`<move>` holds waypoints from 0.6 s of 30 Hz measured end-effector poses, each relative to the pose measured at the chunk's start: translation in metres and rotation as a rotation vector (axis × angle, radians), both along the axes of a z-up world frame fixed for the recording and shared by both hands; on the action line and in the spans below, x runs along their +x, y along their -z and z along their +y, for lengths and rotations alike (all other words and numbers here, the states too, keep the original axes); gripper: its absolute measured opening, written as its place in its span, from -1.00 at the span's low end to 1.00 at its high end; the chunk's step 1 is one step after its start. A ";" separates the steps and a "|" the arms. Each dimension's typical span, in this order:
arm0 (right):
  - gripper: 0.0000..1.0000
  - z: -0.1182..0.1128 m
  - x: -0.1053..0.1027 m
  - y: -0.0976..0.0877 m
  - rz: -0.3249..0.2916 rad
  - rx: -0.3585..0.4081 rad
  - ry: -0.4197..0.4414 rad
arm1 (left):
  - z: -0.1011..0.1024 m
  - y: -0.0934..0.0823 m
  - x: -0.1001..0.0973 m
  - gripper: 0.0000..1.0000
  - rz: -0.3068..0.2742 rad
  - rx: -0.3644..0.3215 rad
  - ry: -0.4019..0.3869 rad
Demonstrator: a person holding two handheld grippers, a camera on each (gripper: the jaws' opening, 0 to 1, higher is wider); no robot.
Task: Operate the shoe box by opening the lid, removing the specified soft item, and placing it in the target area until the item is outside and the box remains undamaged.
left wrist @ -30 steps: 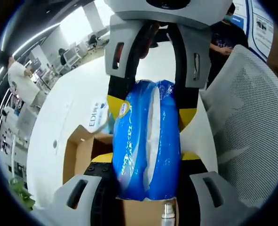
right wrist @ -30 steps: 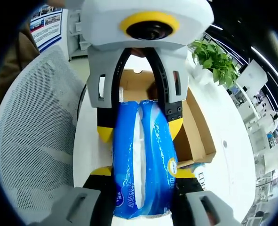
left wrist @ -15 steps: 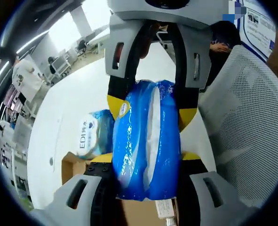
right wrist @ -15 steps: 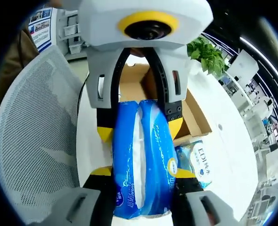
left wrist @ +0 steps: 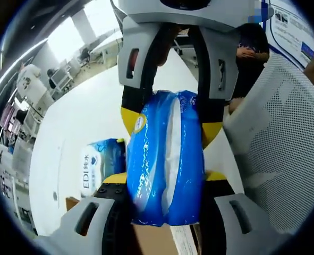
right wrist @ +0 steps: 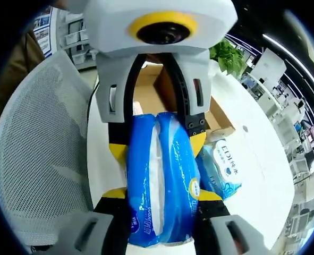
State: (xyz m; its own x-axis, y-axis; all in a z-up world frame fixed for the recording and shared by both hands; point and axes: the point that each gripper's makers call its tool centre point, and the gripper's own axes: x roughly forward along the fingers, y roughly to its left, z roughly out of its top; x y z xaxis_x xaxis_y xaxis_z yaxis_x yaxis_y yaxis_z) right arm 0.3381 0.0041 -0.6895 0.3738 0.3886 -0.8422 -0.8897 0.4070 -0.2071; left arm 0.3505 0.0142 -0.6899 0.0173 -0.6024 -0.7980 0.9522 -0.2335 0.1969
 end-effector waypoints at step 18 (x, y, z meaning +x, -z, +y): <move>-0.15 -0.057 0.011 0.009 0.057 -0.046 -0.031 | -0.057 0.008 0.009 -0.04 0.041 -0.033 -0.038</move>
State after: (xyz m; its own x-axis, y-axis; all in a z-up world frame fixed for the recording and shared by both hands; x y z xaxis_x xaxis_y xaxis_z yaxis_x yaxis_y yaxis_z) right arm 0.3494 -0.0528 -0.6980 0.3134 0.3593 -0.8790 -0.9125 0.3702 -0.1741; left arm 0.3600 -0.0427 -0.6976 0.0082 -0.6282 -0.7780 0.9676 -0.1913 0.1645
